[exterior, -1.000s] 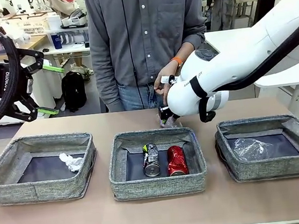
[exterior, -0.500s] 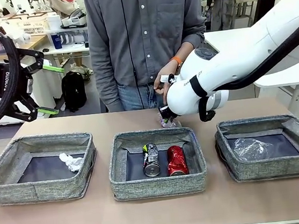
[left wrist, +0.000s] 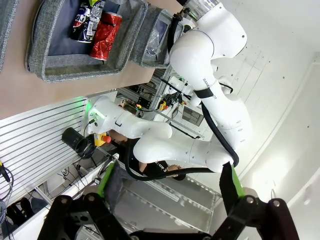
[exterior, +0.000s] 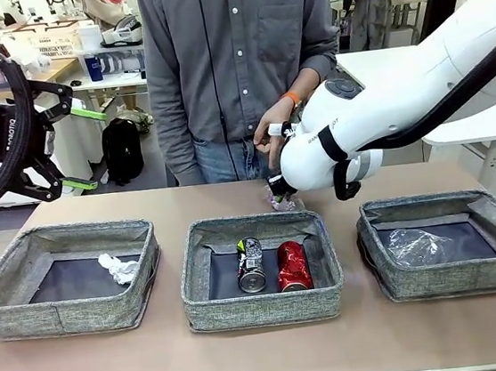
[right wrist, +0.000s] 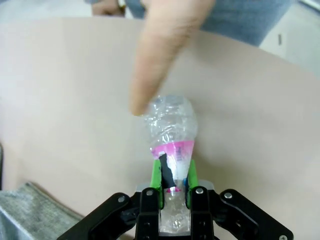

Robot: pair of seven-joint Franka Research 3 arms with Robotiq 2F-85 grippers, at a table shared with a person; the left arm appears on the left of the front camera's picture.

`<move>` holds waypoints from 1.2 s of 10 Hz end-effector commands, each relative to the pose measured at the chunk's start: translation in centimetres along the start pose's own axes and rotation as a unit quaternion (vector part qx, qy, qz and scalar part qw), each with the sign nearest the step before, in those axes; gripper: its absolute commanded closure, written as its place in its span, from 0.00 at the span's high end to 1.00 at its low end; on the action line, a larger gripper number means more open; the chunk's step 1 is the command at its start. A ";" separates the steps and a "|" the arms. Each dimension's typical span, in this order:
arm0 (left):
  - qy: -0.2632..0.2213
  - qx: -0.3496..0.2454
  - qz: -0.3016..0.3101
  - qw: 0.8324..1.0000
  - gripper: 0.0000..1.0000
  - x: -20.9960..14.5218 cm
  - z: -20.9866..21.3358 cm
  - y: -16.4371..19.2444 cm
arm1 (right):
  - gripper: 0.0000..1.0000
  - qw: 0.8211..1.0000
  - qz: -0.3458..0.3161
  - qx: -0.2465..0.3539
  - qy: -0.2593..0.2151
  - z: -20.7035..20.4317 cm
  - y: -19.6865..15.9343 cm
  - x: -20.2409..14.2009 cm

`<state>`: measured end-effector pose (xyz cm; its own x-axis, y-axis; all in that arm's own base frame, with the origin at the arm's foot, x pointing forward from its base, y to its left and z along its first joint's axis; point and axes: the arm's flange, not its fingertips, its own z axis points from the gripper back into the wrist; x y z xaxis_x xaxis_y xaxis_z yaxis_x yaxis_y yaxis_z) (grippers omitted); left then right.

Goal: Sort the waste into the appropriate baskets.
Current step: Pick up the waste item pointed out by the person.

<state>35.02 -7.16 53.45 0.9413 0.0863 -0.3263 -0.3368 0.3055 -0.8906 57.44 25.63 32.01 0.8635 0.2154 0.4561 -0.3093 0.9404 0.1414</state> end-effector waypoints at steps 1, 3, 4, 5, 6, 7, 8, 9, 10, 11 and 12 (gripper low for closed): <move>0.003 -0.010 0.002 1.000 1.00 -0.1 -0.1 -0.4 | 0.00 0.998 0.032 -0.049 -0.003 3.4 -1.8 -0.7; 0.003 -0.010 0.002 1.000 1.00 -0.1 -0.1 -0.4 | 0.00 0.995 -0.009 -0.100 0.010 11.5 -4.5 -2.0; 0.003 -0.010 0.002 1.000 1.00 -0.1 -0.1 -0.4 | 0.00 0.992 -0.058 -0.113 0.020 16.2 -4.8 -2.5; 0.003 -0.010 0.002 1.000 1.00 -0.1 -0.1 -0.4 | 0.00 0.988 -0.115 -0.096 0.049 20.6 -4.3 -3.1; 0.003 -0.010 0.002 1.000 1.00 -0.1 -0.1 -0.4 | 0.00 0.974 -0.175 -0.120 0.077 24.3 -2.9 -3.5; 0.003 -0.010 0.002 1.000 1.00 -0.1 -0.1 -0.4 | 0.00 0.963 -0.215 -0.146 0.073 27.8 -0.5 -3.8; 0.003 -0.010 0.002 1.000 1.00 -0.1 -0.1 -0.4 | 0.00 0.960 -0.213 -0.167 0.065 30.2 2.0 -4.1; 0.003 -0.010 0.002 1.000 1.00 -0.1 -0.1 -0.4 | 0.00 0.958 -0.200 -0.194 0.062 32.6 4.3 -4.5; 0.003 -0.010 0.002 1.000 1.00 -0.1 -0.1 -0.4 | 0.00 0.967 -0.183 -0.175 0.033 34.3 6.2 -4.6; 0.003 -0.010 0.002 1.000 1.00 -0.1 -0.1 -0.4 | 0.00 0.972 -0.175 -0.156 0.011 34.8 7.3 -4.7; 0.003 -0.010 0.002 1.000 1.00 -0.1 -0.1 -0.4 | 0.00 0.971 -0.188 -0.142 -0.036 34.1 6.5 -5.2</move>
<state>35.01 -7.21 53.47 0.9415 0.0857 -0.3258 -0.3361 0.3064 -0.8906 36.12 23.09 62.51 0.8997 -0.1268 0.4176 0.1348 0.9908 0.0105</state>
